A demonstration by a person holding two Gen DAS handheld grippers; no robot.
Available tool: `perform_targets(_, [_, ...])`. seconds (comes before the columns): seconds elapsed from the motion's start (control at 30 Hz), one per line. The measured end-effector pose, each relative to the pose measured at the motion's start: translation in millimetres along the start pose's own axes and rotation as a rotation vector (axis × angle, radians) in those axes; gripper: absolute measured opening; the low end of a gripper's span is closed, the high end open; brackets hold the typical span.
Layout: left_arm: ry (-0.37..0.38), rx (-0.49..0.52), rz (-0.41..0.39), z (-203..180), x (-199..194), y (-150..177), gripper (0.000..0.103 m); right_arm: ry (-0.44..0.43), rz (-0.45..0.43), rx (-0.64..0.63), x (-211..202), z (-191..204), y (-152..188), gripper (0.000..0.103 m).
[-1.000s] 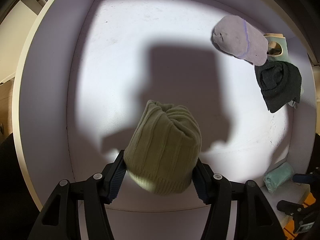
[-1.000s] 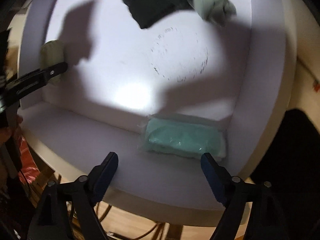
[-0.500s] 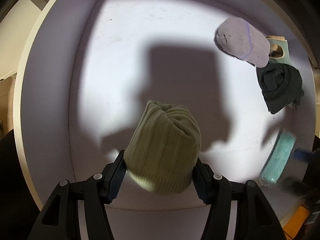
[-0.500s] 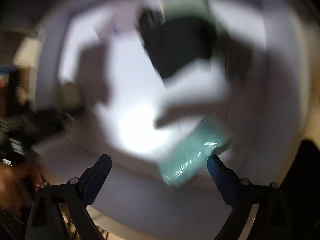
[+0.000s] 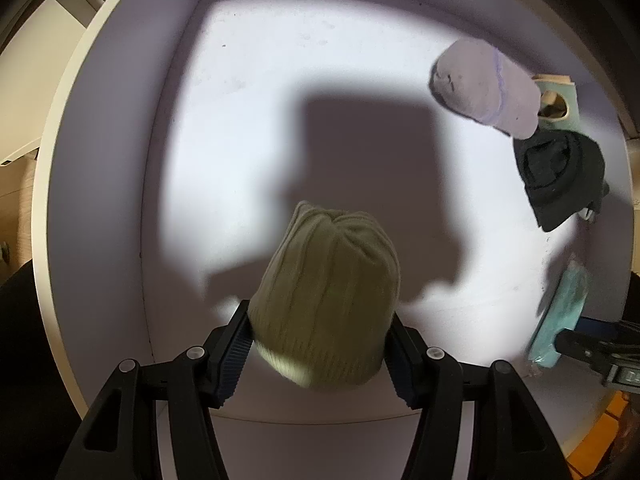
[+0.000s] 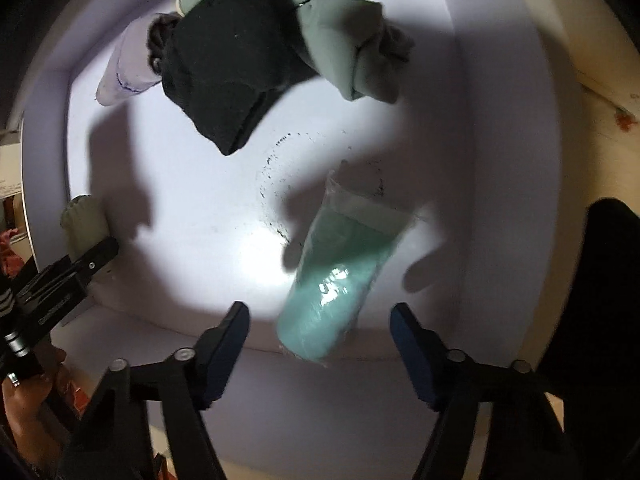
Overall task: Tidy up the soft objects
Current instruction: 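Grasp the mint-green packet with the right gripper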
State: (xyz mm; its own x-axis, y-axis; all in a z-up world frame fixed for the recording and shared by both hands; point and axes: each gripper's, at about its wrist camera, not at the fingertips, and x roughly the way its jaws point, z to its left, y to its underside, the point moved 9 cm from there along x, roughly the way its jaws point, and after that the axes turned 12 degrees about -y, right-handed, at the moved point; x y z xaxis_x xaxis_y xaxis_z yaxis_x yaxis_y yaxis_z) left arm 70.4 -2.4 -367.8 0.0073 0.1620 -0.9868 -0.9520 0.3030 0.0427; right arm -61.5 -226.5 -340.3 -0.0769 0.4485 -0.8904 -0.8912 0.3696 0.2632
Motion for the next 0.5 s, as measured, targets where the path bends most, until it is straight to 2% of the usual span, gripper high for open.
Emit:
perform_targets(0.07, [0.017, -0.005, -0.005, 0.5, -2.3, 0.3, 0.061, 0.01, -0.006, -0.033, 3.9, 4.6, -3.3, 0.061])
perform_targets(0.13, [0.045, -0.012, 0.003, -1.0, -2.3, 1.9, 0.061, 0.032, -0.005, -0.065, 9.8, 8.1, -4.8, 0.06])
perform_targets(0.27, [0.069, -0.022, 0.007, -1.9, -2.5, 3.9, 0.061, 0.039, 0.004, -0.156, 16.0, 23.1, -4.2, 0.044])
perform_targets(0.37, [0.062, -0.014, 0.005, -1.5, -2.2, 5.2, 0.061, 0.062, -0.005, -0.221, 16.2, 32.1, -4.5, 0.04])
perform_targets(0.5, [0.03, 0.019, -0.029, -5.6, -9.4, 3.7, 0.06, 0.071, -0.007, -0.224, 17.4, 30.4, -2.1, 0.039])
